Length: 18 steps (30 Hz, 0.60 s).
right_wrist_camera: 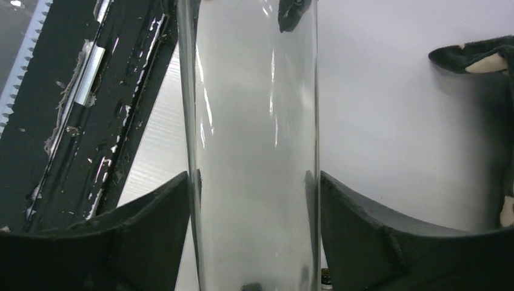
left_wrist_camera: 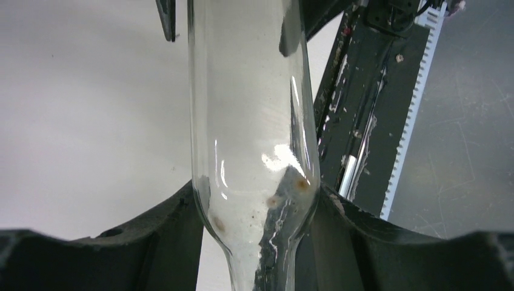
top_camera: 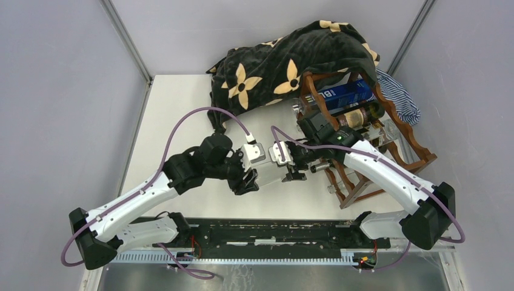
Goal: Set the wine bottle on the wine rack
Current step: Place the wine bottle in the wine rack.
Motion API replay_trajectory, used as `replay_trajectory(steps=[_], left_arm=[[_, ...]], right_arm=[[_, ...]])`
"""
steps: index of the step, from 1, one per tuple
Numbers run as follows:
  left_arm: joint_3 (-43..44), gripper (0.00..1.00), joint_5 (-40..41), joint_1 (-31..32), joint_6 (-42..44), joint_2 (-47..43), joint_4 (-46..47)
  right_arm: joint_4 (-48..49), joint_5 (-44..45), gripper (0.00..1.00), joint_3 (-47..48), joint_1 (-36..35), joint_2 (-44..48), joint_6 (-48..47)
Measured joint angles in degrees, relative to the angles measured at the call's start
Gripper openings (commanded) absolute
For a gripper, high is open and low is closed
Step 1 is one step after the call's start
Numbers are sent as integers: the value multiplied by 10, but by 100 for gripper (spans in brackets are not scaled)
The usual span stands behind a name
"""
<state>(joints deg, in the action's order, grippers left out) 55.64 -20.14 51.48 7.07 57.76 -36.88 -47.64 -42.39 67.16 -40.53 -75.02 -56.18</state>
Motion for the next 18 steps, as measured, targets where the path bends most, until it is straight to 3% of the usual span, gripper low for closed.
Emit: replay_trajectory(steps=[4, 6, 8, 10, 12, 14, 18], left_arm=[[0, 3, -4, 0, 2, -7, -1], [-2, 8, -7, 0, 0, -7, 2], [-4, 29, -10, 0, -1, -7, 6], [-7, 56, -14, 0, -5, -7, 10], [-7, 74, -17, 0, -14, -7, 12], [-7, 86, -25, 0, -19, -7, 14], [-11, 93, -49, -14, -29, -20, 33]], right_arm=[[0, -2, 21, -3, -3, 0, -1], [-7, -6, 4, -2, -3, 0, -5], [-14, -6, 0, 2, -3, 0, -7], [-23, -6, 0, 5, -2, 0, -10], [-34, -7, 0, 9, -2, 0, -12], [-43, -8, 0, 12, -2, 0, -19], [-72, -6, 0, 12, -2, 5, -48]])
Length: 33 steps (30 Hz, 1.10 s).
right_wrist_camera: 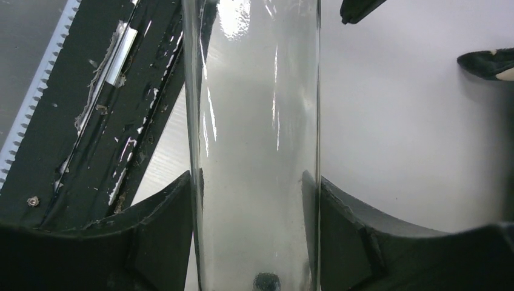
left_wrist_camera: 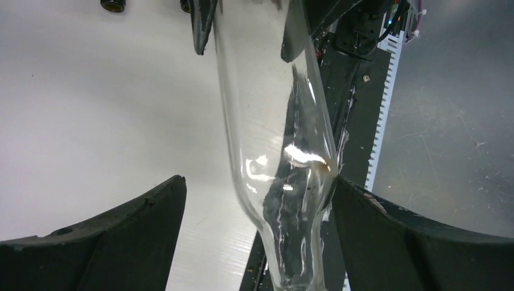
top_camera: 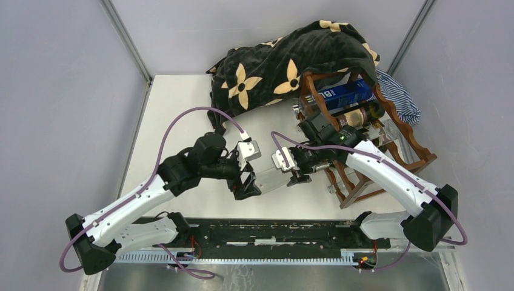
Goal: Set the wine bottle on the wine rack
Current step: Place the wine bottle in the wine rack.
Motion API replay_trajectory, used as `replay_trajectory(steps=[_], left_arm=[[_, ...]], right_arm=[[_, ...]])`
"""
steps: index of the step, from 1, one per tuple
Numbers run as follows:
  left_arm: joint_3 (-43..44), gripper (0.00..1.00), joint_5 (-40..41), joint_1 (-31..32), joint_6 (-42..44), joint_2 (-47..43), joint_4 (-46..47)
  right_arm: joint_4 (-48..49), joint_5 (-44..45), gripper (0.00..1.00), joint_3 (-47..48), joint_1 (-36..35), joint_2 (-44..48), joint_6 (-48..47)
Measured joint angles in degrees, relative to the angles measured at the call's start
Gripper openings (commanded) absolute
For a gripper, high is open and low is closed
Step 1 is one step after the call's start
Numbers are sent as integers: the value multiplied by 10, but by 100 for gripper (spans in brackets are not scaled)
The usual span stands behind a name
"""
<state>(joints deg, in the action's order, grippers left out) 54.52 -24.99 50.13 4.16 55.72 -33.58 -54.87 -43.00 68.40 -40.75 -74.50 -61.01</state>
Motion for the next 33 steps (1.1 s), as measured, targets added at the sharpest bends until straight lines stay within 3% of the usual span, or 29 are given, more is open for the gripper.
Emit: replay_trajectory(steps=[3, 9, 12, 15, 19, 20, 22, 26, 27, 33], left_arm=[[-10, 92, -28, -22, 0, -19, -1], [-15, 80, -92, -63, 1, -9, -22], [-15, 75, -113, -71, 1, 8, -38], [-15, 64, -121, -74, 1, 23, -49], [-15, 61, -128, -77, 0, 36, -55], [-15, 51, -129, -77, 0, 39, -54], [-14, 22, -136, -79, 0, 45, -54], [-13, 5, -150, -81, -5, 62, -47], [-13, 3, -156, -82, -5, 66, -45], [-26, 2, -205, -100, -19, 79, -19]], right_arm=[[-9, 0, 0, 0, 3, 10, -13], [-20, 1, 0, 0, 15, 20, -23], [-20, 7, 0, 0, 18, 20, -23], [-20, 17, 0, 0, 19, 20, -20], [-21, 29, 0, 0, 23, 20, -16], [-21, 30, 0, 0, 24, 20, -14], [-21, 35, 0, 0, 25, 20, -11], [-25, 47, 2, 0, 28, 20, 3], [-28, 46, 6, 0, 30, 20, 4], [-40, 47, 79, 0, 33, 20, 21]])
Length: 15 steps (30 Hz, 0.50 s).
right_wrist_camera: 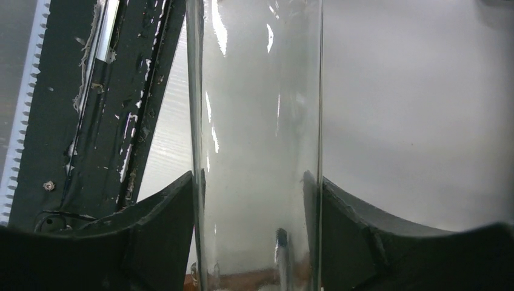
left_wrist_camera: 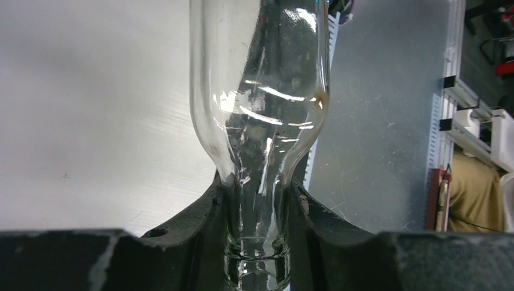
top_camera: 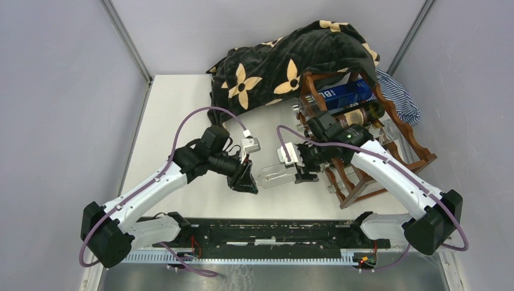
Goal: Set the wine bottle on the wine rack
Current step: Place the wine bottle in the wine rack.
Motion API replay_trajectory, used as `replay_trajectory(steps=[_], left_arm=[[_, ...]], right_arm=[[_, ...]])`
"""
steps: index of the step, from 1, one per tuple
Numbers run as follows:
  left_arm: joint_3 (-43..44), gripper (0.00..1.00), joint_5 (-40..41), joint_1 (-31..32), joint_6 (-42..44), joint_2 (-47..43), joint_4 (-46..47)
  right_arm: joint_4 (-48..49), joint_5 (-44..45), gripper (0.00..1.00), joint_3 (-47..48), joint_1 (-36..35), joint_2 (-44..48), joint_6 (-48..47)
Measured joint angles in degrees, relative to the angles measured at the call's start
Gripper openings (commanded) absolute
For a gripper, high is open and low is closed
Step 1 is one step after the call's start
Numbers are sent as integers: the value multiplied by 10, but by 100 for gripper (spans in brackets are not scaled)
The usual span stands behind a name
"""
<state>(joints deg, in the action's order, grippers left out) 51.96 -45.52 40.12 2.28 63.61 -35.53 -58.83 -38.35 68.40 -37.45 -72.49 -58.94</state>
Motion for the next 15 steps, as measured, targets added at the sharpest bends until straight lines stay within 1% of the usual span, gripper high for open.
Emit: replay_trajectory(steps=[1, 3, 8, 15], left_arm=[[-6, 2, -10, -5, -6, 0, 9], [-21, 2, -35, -19, -26, 0, 32], [-58, 2, -84, -50, -64, 0, 74], [-86, 2, -108, -57, -99, 0, 104]], right_arm=[[-2, 1, 87, 0, 0, 0, 2], [1, -3, 98, 2, -1, 0, 3], [-2, -5, 98, 37, -2, 0, 2], [-37, -11, 98, 156, 15, -14, -9]])
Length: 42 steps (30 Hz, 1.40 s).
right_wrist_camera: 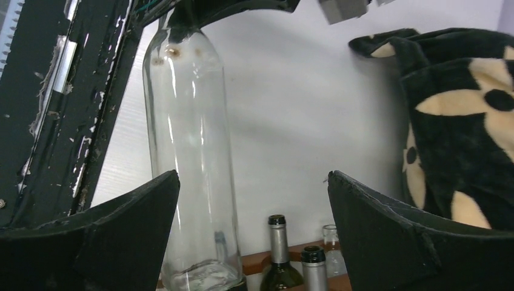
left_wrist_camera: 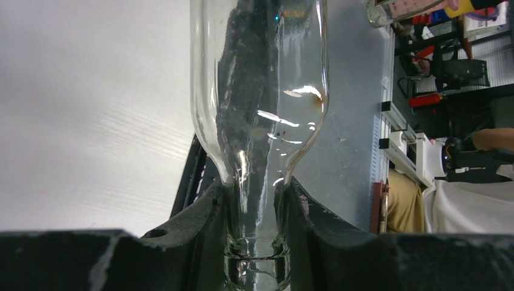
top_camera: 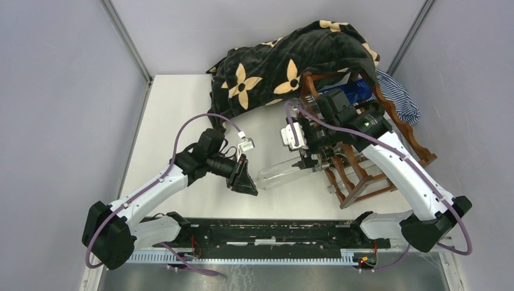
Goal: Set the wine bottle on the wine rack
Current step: Place the wine bottle in the wine rack.
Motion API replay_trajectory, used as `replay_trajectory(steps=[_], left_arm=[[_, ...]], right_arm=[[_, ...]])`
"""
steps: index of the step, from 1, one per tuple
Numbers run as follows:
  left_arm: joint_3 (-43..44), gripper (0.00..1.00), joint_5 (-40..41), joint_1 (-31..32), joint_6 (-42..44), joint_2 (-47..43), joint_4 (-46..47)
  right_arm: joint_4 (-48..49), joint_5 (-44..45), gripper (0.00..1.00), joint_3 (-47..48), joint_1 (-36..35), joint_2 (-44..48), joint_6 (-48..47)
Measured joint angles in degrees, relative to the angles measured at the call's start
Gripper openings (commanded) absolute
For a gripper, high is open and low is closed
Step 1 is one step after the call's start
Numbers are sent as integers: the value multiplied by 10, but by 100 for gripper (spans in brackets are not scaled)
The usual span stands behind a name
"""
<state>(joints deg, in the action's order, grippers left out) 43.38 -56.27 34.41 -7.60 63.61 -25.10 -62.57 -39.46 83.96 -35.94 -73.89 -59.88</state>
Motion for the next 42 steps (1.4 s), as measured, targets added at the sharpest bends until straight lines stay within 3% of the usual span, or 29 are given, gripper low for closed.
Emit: replay_trajectory(steps=[9, 18, 42], left_arm=[[-21, 2, -10, 9, -96, 0, 118], [-27, 2, 30, 99, -169, 19, 223], [-27, 2, 97, 184, -238, 120, 335]], right_arm=[[-12, -26, 98, 92, 60, -5, 16], [58, -25, 98, 115, 140, -4, 98], [138, -21, 98, 98, 189, 14, 181]])
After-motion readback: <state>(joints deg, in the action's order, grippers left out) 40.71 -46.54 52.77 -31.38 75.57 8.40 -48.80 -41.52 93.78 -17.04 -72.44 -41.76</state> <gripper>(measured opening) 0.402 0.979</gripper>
